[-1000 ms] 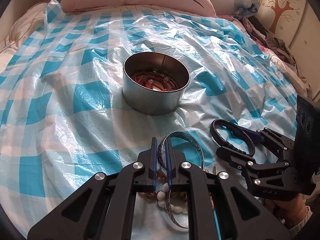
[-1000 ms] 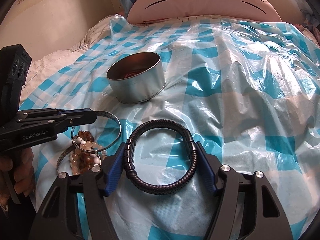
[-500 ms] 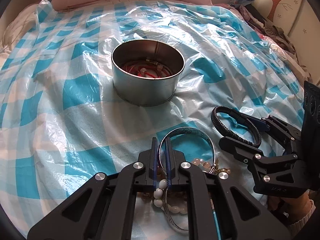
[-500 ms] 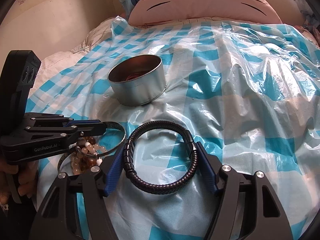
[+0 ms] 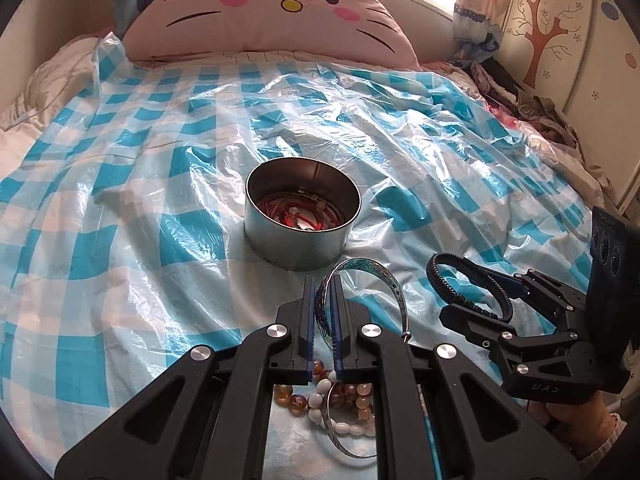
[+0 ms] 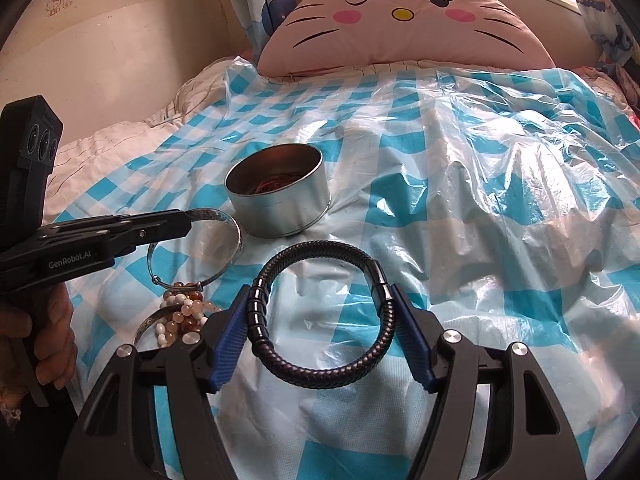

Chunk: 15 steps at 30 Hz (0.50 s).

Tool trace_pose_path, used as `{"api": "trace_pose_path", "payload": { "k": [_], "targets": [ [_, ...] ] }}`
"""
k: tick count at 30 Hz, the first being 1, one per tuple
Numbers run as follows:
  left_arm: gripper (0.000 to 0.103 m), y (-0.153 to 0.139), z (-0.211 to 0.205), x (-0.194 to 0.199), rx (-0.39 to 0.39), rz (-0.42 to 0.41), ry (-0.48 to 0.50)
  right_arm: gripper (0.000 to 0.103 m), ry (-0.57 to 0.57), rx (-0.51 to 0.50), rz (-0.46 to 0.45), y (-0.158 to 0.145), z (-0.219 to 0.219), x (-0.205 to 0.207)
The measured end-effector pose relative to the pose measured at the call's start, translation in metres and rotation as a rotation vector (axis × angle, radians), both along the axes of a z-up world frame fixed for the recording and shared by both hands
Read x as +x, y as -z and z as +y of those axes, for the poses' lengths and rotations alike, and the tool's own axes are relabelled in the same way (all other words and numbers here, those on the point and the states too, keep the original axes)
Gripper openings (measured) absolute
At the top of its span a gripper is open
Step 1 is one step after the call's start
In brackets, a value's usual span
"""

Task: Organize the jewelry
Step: 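Lift the silver bangle with the left tool while the right tool grasps the black braided bracelet, then carry both over the tin and open both tools to drop them in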

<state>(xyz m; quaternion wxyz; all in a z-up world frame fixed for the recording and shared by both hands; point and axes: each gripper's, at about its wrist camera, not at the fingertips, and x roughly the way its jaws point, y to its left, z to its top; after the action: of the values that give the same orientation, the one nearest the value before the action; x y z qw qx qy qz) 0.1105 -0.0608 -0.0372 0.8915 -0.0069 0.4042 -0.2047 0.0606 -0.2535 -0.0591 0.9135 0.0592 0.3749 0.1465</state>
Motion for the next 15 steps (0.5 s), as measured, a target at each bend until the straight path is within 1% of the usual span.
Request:
{"api": "trace_pose_path", "payload": {
  "k": [7,11,15],
  "targets": [
    [0.007,-0.011,0.004,-0.003,-0.017,-0.046,-0.024,0.066,0.003,0.088,-0.047,-0.026,-0.002,-0.004],
    [0.007,-0.016,0.004,-0.001,-0.022,-0.065,-0.038,0.066,-0.006,0.113,-0.098,-0.043,0.008,-0.002],
    [0.007,-0.022,0.005,0.003,-0.039,-0.072,-0.052,0.066,0.023,0.125,-0.130,-0.053,0.015,0.008]
  ]
}}
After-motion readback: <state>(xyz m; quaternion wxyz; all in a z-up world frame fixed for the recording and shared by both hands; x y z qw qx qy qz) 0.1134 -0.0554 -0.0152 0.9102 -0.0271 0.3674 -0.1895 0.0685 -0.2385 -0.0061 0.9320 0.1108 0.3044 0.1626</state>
